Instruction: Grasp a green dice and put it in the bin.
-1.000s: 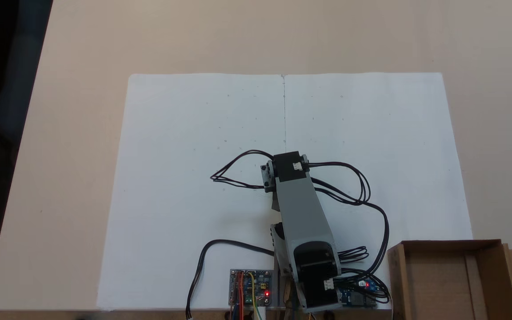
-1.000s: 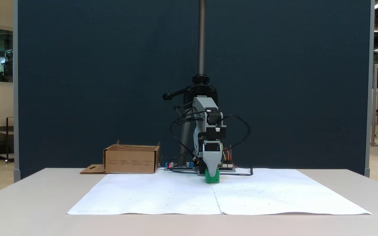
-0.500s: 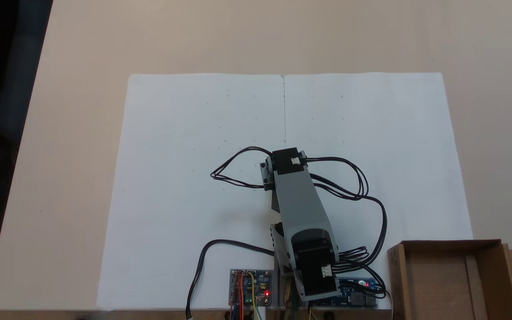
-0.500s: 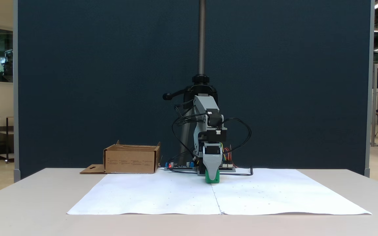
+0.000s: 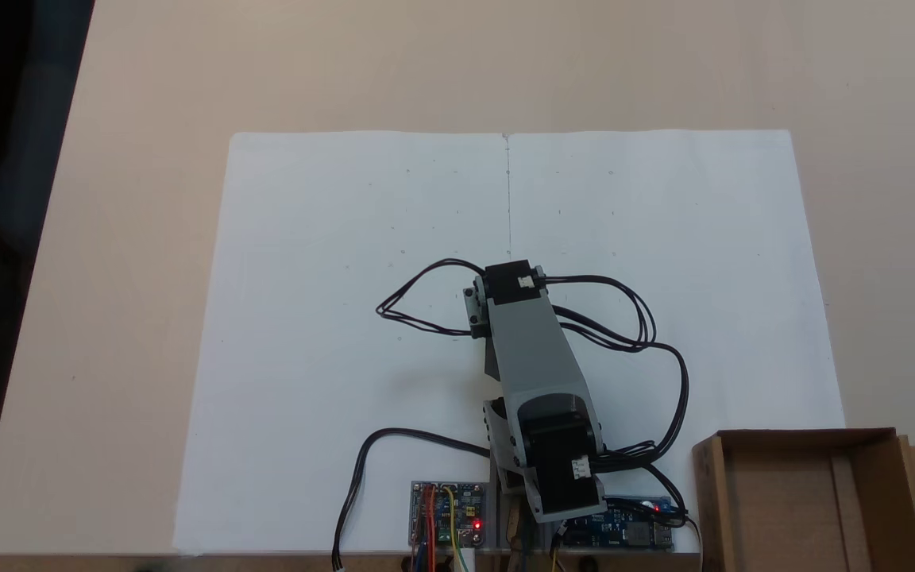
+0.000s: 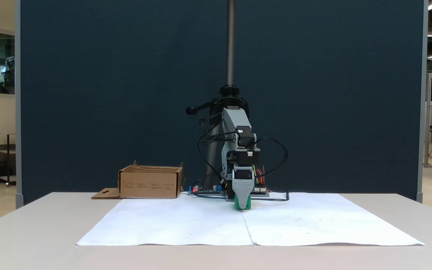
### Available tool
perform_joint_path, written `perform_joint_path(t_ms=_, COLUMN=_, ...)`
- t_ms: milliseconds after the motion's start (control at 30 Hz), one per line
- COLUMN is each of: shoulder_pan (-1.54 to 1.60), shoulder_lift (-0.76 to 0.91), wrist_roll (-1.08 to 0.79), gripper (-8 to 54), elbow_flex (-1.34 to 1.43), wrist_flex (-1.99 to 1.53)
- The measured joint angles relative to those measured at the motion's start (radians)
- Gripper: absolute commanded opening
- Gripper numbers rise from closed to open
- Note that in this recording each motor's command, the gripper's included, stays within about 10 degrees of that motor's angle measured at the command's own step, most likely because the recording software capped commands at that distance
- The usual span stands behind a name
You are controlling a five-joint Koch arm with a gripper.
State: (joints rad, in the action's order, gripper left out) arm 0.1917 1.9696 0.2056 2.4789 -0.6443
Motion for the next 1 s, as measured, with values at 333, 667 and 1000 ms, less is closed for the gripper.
perform_joint_path(t_ms=333, shoulder_pan=0.0, shoulder_lift=-0.035, wrist_roll=-0.002, gripper=41.9, elbow_flex=0.0, wrist_flex=0.009)
perform_joint_path(t_ms=667, shoulder_pan=-0.021, shoulder_lift=-0.052, wrist_roll=0.0, gripper=40.3, elbow_flex=-0.002, wrist_flex=0.044)
perform_joint_path(t_ms=1000, shoulder_pan=-0.046, shoulder_lift=-0.052, wrist_roll=0.0, gripper=35.6, elbow_flex=0.009, wrist_flex=0.046)
